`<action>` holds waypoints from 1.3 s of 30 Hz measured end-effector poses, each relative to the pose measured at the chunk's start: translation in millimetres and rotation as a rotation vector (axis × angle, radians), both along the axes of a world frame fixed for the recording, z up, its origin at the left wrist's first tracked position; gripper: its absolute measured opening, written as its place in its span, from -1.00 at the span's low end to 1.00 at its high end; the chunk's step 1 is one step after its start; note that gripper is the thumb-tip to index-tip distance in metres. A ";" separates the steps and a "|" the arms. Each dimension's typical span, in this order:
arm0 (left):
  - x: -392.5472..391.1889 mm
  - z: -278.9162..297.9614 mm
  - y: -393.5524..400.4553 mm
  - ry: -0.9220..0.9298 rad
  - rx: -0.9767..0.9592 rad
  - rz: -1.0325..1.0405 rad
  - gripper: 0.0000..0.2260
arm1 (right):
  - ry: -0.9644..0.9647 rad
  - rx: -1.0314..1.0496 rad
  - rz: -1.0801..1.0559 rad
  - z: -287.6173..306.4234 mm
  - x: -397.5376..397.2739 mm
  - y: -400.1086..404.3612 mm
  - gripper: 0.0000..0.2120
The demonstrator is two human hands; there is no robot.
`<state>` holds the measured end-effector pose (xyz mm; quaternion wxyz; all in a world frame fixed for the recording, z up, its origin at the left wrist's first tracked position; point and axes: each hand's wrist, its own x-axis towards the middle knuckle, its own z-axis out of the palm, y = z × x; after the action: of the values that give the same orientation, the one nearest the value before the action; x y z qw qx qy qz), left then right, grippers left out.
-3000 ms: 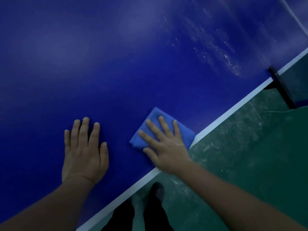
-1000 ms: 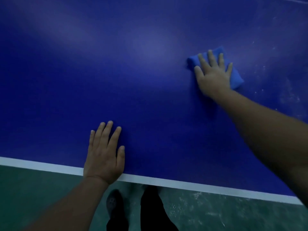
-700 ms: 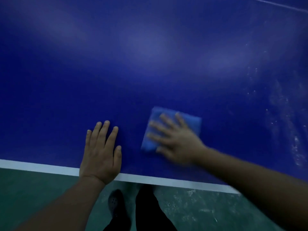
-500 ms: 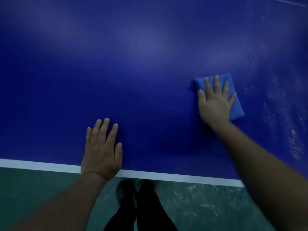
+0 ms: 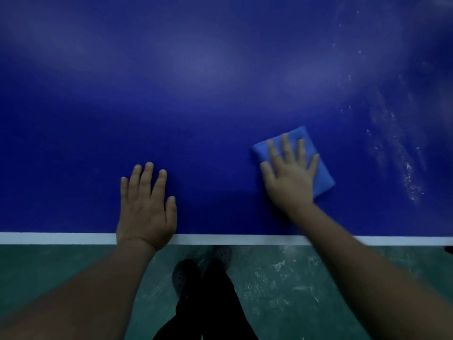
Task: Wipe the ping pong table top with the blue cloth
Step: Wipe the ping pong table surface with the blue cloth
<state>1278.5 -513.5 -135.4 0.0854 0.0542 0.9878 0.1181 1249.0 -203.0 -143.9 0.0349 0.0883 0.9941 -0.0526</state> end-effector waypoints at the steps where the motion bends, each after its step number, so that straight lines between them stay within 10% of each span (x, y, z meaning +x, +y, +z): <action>1: 0.5 -0.1 0.5 -0.002 -0.003 -0.001 -0.40 | -0.001 -0.004 0.118 -0.3 20.7 -21.1 -0.45; 6: 2.2 -1.6 -1.3 -0.004 -0.013 -0.007 -0.38 | -0.052 -0.005 0.470 2.5 84.1 -20.1 -0.49; 19: -30.0 20.0 33.3 0.008 0.014 -0.034 -0.40 | -0.112 0.003 0.591 11.8 -5.7 81.3 -0.50; 32: -243.8 19.4 232.2 0.132 0.140 -0.074 -0.46 | -0.081 0.037 0.736 5.0 -239.6 187.7 -0.47; 39: -299.8 0.4 279.4 0.125 0.066 -0.019 -0.41 | -0.056 0.024 0.462 4.3 -405.5 247.8 -0.45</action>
<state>978.7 -234.1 -135.0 0.0228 0.0735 0.9862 0.1463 843.5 44.8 -139.6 0.0727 -0.1397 0.9871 -0.0289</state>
